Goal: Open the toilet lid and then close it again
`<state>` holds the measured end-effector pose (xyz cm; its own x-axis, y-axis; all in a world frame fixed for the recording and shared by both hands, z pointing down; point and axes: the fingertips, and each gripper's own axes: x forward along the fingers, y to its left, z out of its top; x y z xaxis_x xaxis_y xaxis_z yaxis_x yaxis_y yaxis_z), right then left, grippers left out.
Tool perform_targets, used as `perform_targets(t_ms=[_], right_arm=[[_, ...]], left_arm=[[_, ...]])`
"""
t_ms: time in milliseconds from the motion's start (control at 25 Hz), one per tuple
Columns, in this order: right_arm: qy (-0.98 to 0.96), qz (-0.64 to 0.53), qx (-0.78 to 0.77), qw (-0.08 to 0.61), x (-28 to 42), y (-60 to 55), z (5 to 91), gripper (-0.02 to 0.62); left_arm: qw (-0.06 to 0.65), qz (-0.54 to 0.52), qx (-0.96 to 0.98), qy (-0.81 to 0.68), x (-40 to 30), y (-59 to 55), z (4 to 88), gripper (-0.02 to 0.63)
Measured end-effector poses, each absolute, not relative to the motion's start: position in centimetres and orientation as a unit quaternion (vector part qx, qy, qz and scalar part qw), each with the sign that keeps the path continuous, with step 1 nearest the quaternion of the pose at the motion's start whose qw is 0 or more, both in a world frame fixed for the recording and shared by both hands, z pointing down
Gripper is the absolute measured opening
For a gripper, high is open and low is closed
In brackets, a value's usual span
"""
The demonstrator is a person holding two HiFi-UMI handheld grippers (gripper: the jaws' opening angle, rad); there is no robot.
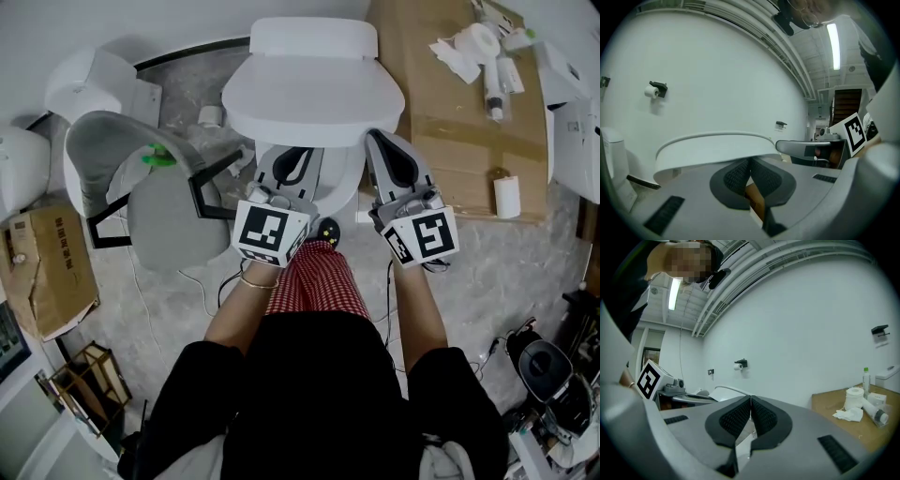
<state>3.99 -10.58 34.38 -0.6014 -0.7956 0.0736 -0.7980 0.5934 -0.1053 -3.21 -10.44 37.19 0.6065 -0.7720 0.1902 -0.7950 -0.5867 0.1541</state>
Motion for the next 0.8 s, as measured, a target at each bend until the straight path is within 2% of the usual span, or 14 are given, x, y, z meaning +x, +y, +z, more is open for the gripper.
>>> perform_targets(t_ms=[800], right_arm=[[-0.91,0.056,0.411,-0.003,4.1,-14.2,31.9,0.02]], left_arm=[[0.086,0.037,0.869,-0.485,-3.0,-14.2,34.3,0.003]])
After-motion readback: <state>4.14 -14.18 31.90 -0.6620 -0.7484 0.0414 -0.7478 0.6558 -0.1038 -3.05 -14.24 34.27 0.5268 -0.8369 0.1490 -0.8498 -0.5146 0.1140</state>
